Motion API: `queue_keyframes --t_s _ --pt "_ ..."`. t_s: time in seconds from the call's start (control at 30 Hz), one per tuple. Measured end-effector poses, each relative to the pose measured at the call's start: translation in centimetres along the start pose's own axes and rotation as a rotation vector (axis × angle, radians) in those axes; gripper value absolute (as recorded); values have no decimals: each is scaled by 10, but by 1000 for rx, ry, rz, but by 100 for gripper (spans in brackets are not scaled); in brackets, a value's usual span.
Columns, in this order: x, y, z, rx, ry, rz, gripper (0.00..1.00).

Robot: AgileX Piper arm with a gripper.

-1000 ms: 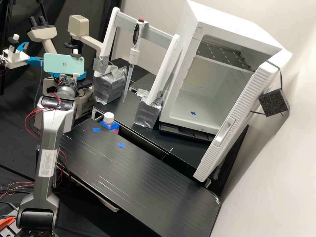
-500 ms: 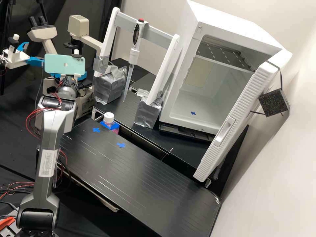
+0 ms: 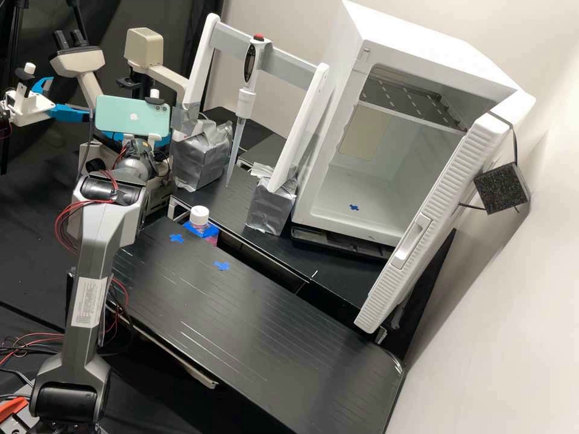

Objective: Move the petri dish to the bench

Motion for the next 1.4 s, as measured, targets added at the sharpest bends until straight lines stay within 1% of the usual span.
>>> queue_keyframes --t_s 0.13,0.27,0.47,0.87,0.9,1.0,1.23,1.33,1.4 --pt "1 -8 -6 -13 -3 -23 100" --pt "3 -10 -9 -35 -11 -33 100" --pt "8 -10 -6 -36 -30 -33 100" --pt "10 -9 -7 -39 -35 -30 100" --pt "11 -9 -6 -39 -37 -30 0" --pt "12 -11 -4 -31 -44 -33 0" --pt "13 -10 -4 -29 -43 -30 0" --pt "13 -10 -4 -22 -48 -29 0" --pt "13 -10 -3 -10 -50 -28 0"
